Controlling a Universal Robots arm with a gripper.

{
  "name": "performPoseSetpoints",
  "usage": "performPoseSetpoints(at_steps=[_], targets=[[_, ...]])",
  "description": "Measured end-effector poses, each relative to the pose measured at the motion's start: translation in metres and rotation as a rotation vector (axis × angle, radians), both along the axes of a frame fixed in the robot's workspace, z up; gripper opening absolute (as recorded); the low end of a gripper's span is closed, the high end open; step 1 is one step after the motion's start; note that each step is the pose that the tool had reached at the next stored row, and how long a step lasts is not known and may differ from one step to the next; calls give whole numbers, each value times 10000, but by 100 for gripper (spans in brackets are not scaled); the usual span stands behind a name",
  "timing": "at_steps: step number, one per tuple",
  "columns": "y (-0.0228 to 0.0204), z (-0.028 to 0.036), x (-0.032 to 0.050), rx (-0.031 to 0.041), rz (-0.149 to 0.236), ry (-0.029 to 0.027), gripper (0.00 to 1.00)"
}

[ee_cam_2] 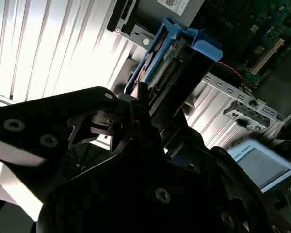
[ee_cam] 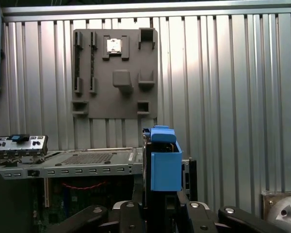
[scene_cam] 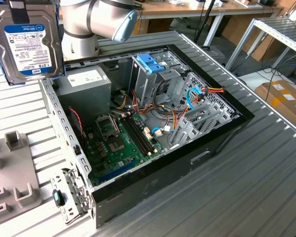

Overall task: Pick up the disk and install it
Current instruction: 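Pick up the disk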

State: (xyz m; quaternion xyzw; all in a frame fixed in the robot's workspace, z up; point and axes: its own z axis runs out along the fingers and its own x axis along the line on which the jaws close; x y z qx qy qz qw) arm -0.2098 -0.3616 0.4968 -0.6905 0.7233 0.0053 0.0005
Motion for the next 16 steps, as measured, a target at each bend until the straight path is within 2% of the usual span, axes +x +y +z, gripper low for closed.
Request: performPoseSetpoints(at_steps=[4, 5, 14, 16], targets=[[0, 0, 112, 0, 1, 0, 35], [0, 0, 172, 0, 0, 1, 35], [0, -1, 492, 0, 0, 4, 35], [0, -1, 624, 0, 0, 5, 35]])
